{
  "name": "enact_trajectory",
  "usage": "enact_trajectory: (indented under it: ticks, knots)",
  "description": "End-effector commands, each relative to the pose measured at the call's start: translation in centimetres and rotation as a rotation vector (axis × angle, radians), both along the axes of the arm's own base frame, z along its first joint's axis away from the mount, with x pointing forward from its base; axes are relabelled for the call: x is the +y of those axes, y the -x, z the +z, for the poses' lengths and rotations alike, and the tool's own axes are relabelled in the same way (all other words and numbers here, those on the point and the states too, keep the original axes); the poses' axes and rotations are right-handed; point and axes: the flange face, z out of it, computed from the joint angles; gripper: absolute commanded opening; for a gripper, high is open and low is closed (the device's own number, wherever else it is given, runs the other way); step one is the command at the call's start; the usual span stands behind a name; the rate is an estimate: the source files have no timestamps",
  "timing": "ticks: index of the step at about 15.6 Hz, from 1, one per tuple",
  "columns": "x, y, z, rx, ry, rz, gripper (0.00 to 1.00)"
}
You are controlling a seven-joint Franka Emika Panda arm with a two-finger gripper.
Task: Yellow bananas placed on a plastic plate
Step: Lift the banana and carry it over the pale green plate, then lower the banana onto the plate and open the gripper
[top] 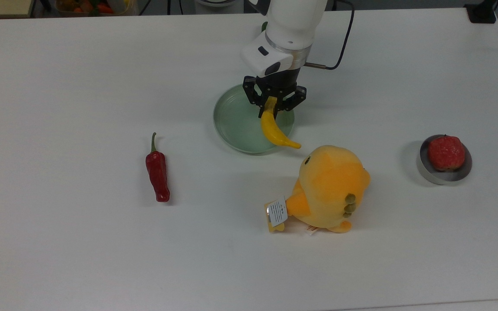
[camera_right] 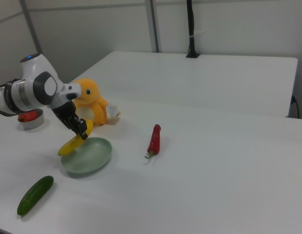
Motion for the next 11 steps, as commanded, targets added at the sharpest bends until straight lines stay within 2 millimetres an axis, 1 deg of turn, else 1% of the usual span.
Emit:
enact_trajectory:
  ticks: [1, 2, 5, 8, 11]
  knots:
    - [-1.18, 0.05, -0.52, 0.026, 0.023, 0.004, 0.71]
    - [-1.19, 0.07, -0.87, 0.031, 0.023, -0.002, 0.99]
    - [-1.20, 0.25, -1.36, 0.051, 0.031, 0.002, 1.00]
    - [-1.23, 0.27, -1.26, 0.054, 0.031, -0.004, 1.00]
    - [-1.30, 0.76, -0.95, 0.088, 0.052, -0.008, 1.00]
